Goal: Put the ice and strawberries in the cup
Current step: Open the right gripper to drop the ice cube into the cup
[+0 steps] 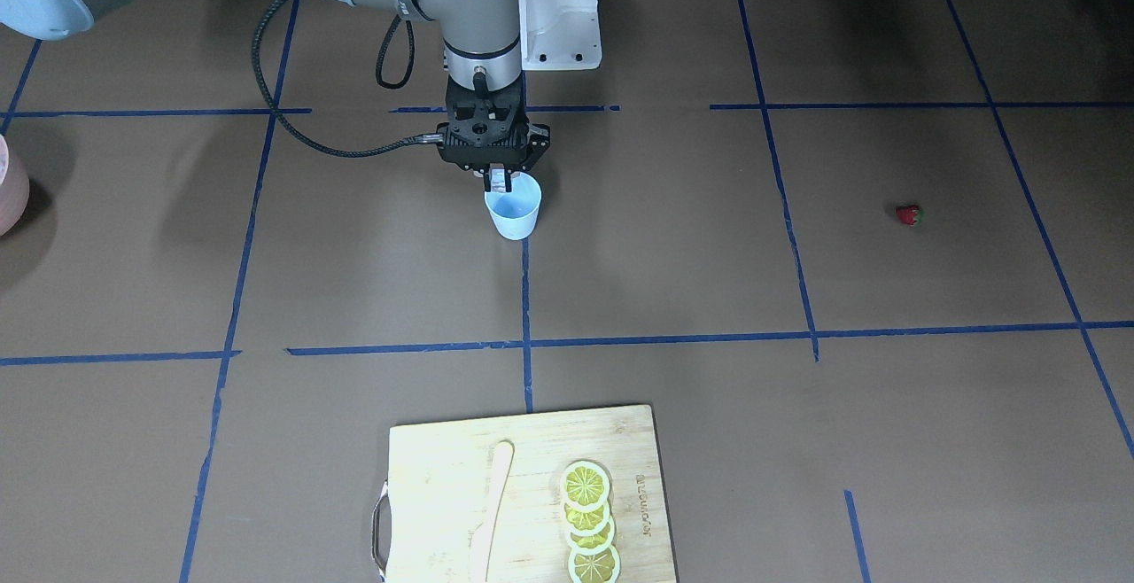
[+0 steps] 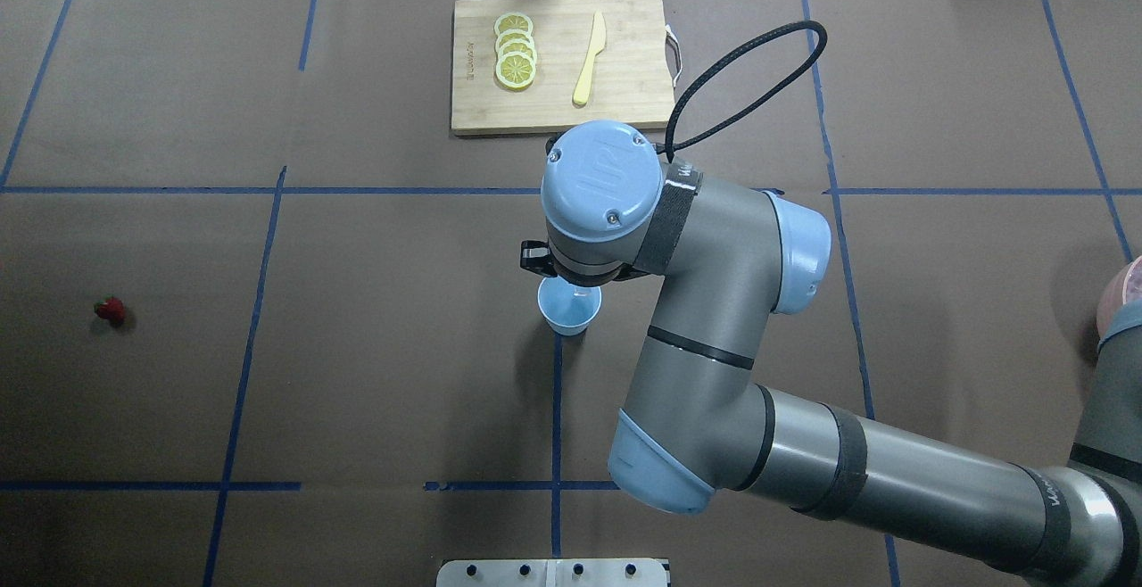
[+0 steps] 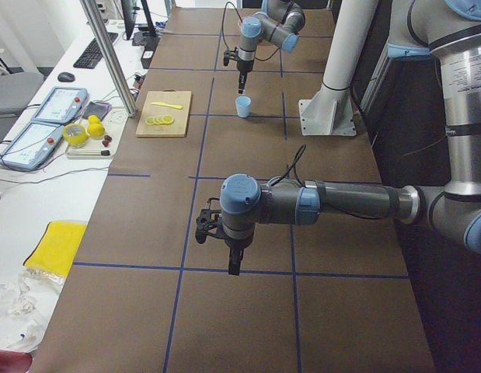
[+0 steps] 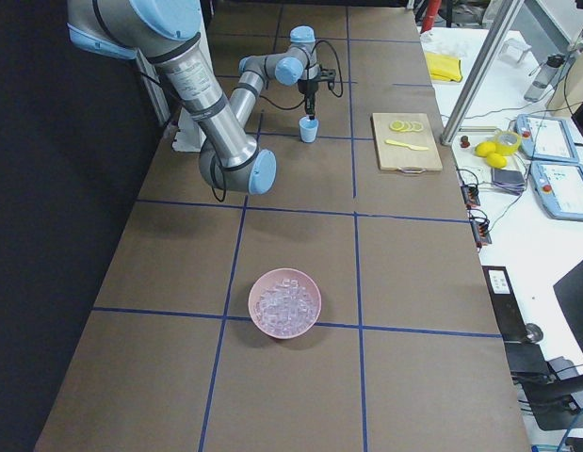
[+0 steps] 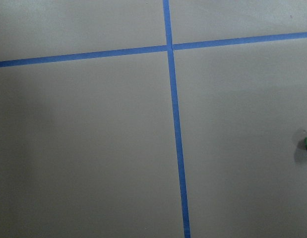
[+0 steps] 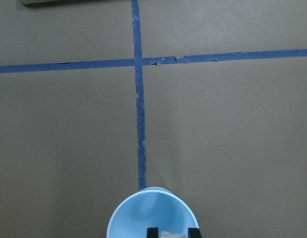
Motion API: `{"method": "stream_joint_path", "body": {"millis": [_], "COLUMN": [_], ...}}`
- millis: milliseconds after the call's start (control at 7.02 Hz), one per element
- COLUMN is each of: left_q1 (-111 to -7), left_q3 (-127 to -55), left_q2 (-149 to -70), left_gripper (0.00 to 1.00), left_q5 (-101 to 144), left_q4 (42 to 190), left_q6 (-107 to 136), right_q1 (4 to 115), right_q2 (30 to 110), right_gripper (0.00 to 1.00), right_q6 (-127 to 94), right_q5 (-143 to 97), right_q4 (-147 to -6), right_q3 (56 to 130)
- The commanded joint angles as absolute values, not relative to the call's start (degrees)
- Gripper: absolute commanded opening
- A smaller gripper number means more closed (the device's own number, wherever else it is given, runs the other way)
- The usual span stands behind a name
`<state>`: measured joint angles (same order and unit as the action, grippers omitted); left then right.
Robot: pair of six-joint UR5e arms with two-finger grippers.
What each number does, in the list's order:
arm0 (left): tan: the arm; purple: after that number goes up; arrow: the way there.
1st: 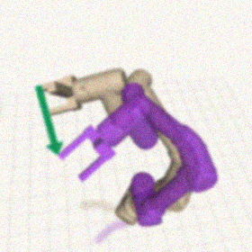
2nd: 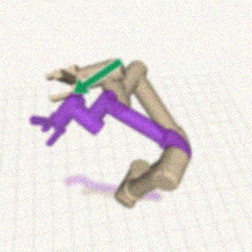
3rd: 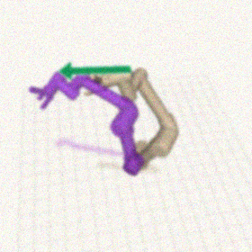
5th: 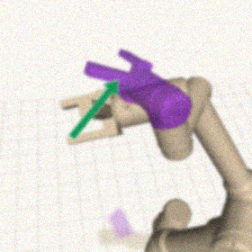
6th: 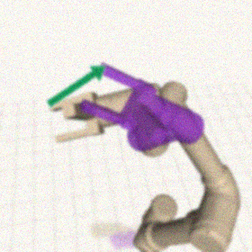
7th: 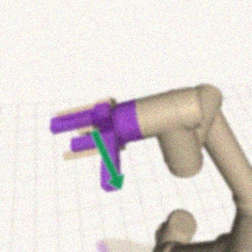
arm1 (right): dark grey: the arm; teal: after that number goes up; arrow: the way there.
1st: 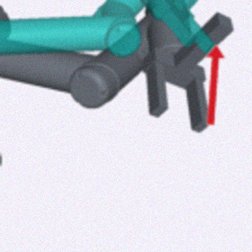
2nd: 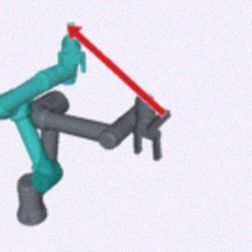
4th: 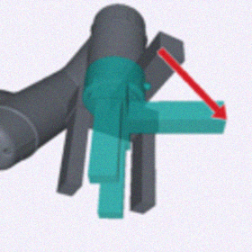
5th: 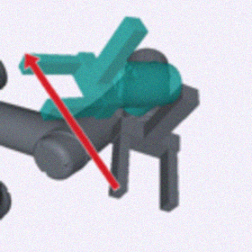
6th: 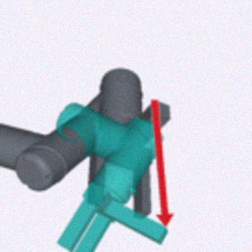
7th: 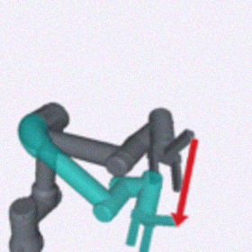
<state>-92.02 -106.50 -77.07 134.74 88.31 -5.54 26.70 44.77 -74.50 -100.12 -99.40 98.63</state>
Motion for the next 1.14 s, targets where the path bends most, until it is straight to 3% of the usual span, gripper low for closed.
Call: {"method": "stream_joint_path", "body": {"millis": [0, 142, 285, 997], "left_q1": [-92.0, -92.0, -92.0, -92.0], "left_q3": [-106.4, -106.5, -106.4, -106.4], "left_q2": [-77.0, -77.0, -77.0, -76.9], "left_gripper": [1.00, 1.00, 1.00, 1.00], "left_q5": [134.7, 134.7, 134.7, 134.7], "left_q4": [88.2, 88.2, 88.2, 88.1], "left_q6": [-5.5, -5.5, -5.5, -5.5], "right_q1": [25.8, 25.8, 25.8, 29.8], "right_q2": [44.8, 44.7, 44.6, 44.5], "right_gripper": [0.01, 0.27, 0.99, 0.99], "right_q6": [-74.8, -74.7, -74.7, -73.2], "right_q5": [-99.6, -99.5, -99.1, -100.6], "right_q4": [-99.0, -98.9, -98.9, -99.4], "right_q3": [98.2, 98.1, 98.2, 98.5]}}
